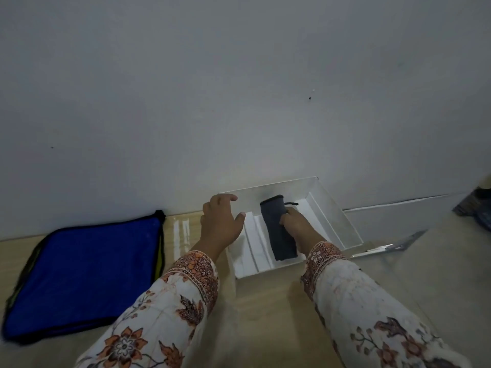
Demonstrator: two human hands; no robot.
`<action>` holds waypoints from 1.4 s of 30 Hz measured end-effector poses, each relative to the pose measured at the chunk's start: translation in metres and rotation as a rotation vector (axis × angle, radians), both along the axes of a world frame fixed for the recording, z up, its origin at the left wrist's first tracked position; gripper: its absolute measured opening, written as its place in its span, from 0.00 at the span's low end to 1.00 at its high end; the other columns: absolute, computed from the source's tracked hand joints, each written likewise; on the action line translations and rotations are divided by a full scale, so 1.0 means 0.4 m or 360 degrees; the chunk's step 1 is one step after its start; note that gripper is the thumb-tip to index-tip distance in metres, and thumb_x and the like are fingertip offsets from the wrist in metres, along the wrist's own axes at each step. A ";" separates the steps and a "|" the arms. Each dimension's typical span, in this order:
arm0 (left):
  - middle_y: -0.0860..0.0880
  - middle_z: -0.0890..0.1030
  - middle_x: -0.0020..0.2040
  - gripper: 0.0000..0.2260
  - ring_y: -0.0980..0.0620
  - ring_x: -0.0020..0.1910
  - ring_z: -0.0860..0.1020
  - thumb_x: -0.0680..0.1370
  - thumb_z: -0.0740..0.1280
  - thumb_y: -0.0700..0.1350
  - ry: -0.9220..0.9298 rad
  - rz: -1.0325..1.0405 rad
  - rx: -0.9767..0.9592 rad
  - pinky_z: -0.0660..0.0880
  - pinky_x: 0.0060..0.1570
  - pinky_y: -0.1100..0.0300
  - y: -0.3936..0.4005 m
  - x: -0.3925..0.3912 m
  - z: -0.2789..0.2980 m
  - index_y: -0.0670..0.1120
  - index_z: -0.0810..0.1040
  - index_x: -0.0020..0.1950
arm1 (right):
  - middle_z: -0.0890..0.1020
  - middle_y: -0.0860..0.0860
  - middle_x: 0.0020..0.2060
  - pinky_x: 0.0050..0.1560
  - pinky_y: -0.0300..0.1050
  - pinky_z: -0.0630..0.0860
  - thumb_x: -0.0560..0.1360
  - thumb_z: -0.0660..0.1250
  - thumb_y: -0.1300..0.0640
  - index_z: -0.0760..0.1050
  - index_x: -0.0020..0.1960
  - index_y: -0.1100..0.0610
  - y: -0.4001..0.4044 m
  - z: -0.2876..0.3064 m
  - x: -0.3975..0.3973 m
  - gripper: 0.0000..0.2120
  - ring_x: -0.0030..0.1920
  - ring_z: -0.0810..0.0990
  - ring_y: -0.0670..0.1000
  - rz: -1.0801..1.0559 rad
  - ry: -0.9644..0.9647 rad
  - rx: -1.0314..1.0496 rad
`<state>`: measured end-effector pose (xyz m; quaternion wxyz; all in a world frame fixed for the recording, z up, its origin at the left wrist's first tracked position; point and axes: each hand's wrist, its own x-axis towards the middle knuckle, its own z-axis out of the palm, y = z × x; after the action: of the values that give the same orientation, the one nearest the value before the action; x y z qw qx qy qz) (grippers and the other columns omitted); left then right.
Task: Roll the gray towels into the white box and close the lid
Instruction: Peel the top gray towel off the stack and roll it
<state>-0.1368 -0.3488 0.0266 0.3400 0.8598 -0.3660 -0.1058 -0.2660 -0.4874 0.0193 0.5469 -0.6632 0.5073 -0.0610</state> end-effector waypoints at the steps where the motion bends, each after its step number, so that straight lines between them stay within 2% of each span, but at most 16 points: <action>1: 0.47 0.67 0.67 0.19 0.43 0.66 0.65 0.76 0.66 0.49 0.0015 0.0026 -0.0017 0.68 0.61 0.49 -0.008 0.003 -0.005 0.50 0.69 0.66 | 0.75 0.61 0.62 0.55 0.52 0.75 0.77 0.53 0.65 0.68 0.69 0.60 -0.015 -0.016 0.007 0.21 0.56 0.75 0.60 0.0076 0.0104 0.0016; 2: 0.47 0.67 0.67 0.19 0.43 0.65 0.65 0.76 0.66 0.48 0.0023 0.0052 -0.0035 0.68 0.60 0.49 -0.014 0.005 -0.010 0.50 0.69 0.66 | 0.74 0.61 0.64 0.59 0.51 0.74 0.78 0.52 0.65 0.66 0.71 0.61 -0.027 -0.032 0.016 0.21 0.59 0.75 0.60 0.0162 0.0223 0.0027; 3: 0.47 0.67 0.66 0.19 0.43 0.65 0.65 0.76 0.66 0.47 0.0018 0.0071 -0.0052 0.68 0.60 0.49 -0.019 0.005 -0.014 0.50 0.69 0.66 | 0.73 0.60 0.64 0.58 0.49 0.73 0.79 0.52 0.65 0.65 0.72 0.61 -0.033 -0.043 0.024 0.21 0.59 0.74 0.58 0.0242 0.0333 0.0045; 5: 0.47 0.66 0.66 0.20 0.44 0.64 0.65 0.76 0.66 0.46 0.0001 0.0085 -0.0084 0.69 0.60 0.48 -0.023 -0.001 -0.021 0.50 0.68 0.67 | 0.72 0.57 0.59 0.54 0.48 0.71 0.80 0.53 0.66 0.63 0.73 0.61 -0.036 -0.053 0.039 0.22 0.55 0.71 0.55 0.0335 0.0478 0.0103; 9: 0.47 0.65 0.66 0.26 0.44 0.64 0.65 0.74 0.68 0.46 -0.0003 0.0097 -0.0140 0.65 0.60 0.54 -0.028 -0.004 -0.035 0.51 0.65 0.70 | 0.73 0.62 0.63 0.65 0.61 0.72 0.79 0.56 0.68 0.64 0.72 0.62 -0.061 -0.069 0.052 0.21 0.63 0.73 0.63 0.0330 0.0472 0.0270; 13: 0.47 0.63 0.67 0.29 0.45 0.64 0.64 0.74 0.68 0.46 -0.0040 0.0083 -0.0132 0.63 0.57 0.57 -0.030 -0.002 -0.049 0.52 0.62 0.73 | 0.71 0.64 0.68 0.69 0.56 0.69 0.79 0.58 0.68 0.64 0.71 0.68 -0.071 -0.082 0.054 0.21 0.68 0.71 0.62 0.0562 0.0667 0.0089; 16: 0.47 0.62 0.67 0.30 0.44 0.64 0.63 0.73 0.68 0.45 -0.0060 0.0075 -0.0108 0.65 0.57 0.55 -0.029 -0.005 -0.054 0.52 0.61 0.73 | 0.68 0.64 0.70 0.70 0.55 0.68 0.80 0.56 0.66 0.61 0.74 0.66 -0.069 -0.104 0.082 0.22 0.70 0.69 0.62 0.0548 0.0800 -0.0083; 18: 0.47 0.61 0.67 0.30 0.43 0.65 0.62 0.73 0.68 0.45 -0.0068 0.0072 -0.0089 0.67 0.58 0.53 -0.030 -0.005 -0.054 0.53 0.61 0.73 | 0.70 0.63 0.69 0.69 0.57 0.69 0.79 0.56 0.66 0.62 0.73 0.64 -0.069 -0.113 0.094 0.22 0.68 0.71 0.62 0.0459 0.0707 -0.0051; 21: 0.47 0.61 0.67 0.30 0.44 0.65 0.62 0.73 0.68 0.45 -0.0068 0.0058 -0.0094 0.65 0.57 0.55 -0.029 -0.004 -0.055 0.53 0.60 0.74 | 0.71 0.63 0.68 0.67 0.59 0.70 0.79 0.59 0.67 0.62 0.74 0.61 -0.076 -0.116 0.090 0.24 0.67 0.71 0.64 0.0390 0.0531 -0.0003; 23: 0.47 0.61 0.68 0.31 0.44 0.66 0.61 0.73 0.68 0.45 -0.0069 0.0053 -0.0101 0.64 0.57 0.57 -0.029 -0.005 -0.056 0.53 0.60 0.74 | 0.71 0.63 0.68 0.66 0.55 0.70 0.79 0.59 0.65 0.60 0.74 0.60 -0.074 -0.125 0.080 0.24 0.67 0.71 0.63 0.0450 0.0576 -0.0134; 27: 0.47 0.60 0.68 0.31 0.44 0.66 0.61 0.73 0.68 0.45 -0.0084 0.0055 -0.0078 0.66 0.57 0.56 -0.028 -0.006 -0.056 0.52 0.60 0.74 | 0.68 0.61 0.67 0.63 0.53 0.69 0.79 0.62 0.59 0.58 0.75 0.58 -0.027 -0.127 0.067 0.27 0.66 0.69 0.63 0.0503 0.0788 -0.0832; 31: 0.46 0.60 0.68 0.31 0.44 0.66 0.61 0.74 0.68 0.46 -0.0093 0.0050 -0.0054 0.69 0.59 0.53 -0.027 -0.004 -0.055 0.51 0.59 0.74 | 0.70 0.61 0.62 0.53 0.52 0.75 0.76 0.66 0.62 0.61 0.68 0.60 -0.016 -0.107 0.064 0.24 0.57 0.76 0.63 0.0376 0.0608 -0.0911; 34: 0.46 0.60 0.68 0.30 0.44 0.65 0.62 0.74 0.68 0.46 -0.0096 0.0043 -0.0049 0.70 0.58 0.52 -0.026 -0.004 -0.056 0.51 0.60 0.74 | 0.70 0.60 0.64 0.59 0.52 0.73 0.77 0.63 0.63 0.67 0.65 0.61 -0.023 -0.108 0.057 0.17 0.60 0.75 0.61 0.0613 0.0608 -0.0889; 38: 0.47 0.60 0.68 0.29 0.44 0.65 0.62 0.74 0.68 0.48 -0.0114 0.0034 0.0008 0.70 0.59 0.49 -0.023 -0.002 -0.054 0.51 0.61 0.73 | 0.68 0.59 0.68 0.65 0.53 0.70 0.78 0.59 0.62 0.67 0.70 0.57 -0.024 -0.096 0.044 0.20 0.66 0.69 0.61 0.0850 0.0735 -0.0927; 40: 0.48 0.62 0.68 0.28 0.44 0.66 0.61 0.74 0.67 0.50 -0.0151 0.0046 0.0033 0.68 0.62 0.47 -0.019 -0.001 -0.051 0.52 0.63 0.72 | 0.68 0.58 0.67 0.63 0.54 0.72 0.77 0.61 0.57 0.69 0.69 0.55 -0.017 -0.075 0.041 0.21 0.65 0.68 0.61 0.0861 0.0785 -0.1098; 42: 0.49 0.67 0.68 0.25 0.45 0.67 0.61 0.75 0.67 0.51 -0.0187 0.0054 -0.0005 0.66 0.64 0.47 -0.009 0.002 -0.042 0.52 0.66 0.70 | 0.70 0.58 0.63 0.59 0.54 0.75 0.76 0.64 0.54 0.72 0.67 0.56 -0.001 -0.046 0.047 0.20 0.62 0.70 0.61 0.0747 0.0673 -0.1304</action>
<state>-0.1361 -0.3525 0.0096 0.3209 0.8701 -0.3710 -0.0488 -0.2473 -0.4878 0.0009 0.1268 -0.9167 0.3788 0.0050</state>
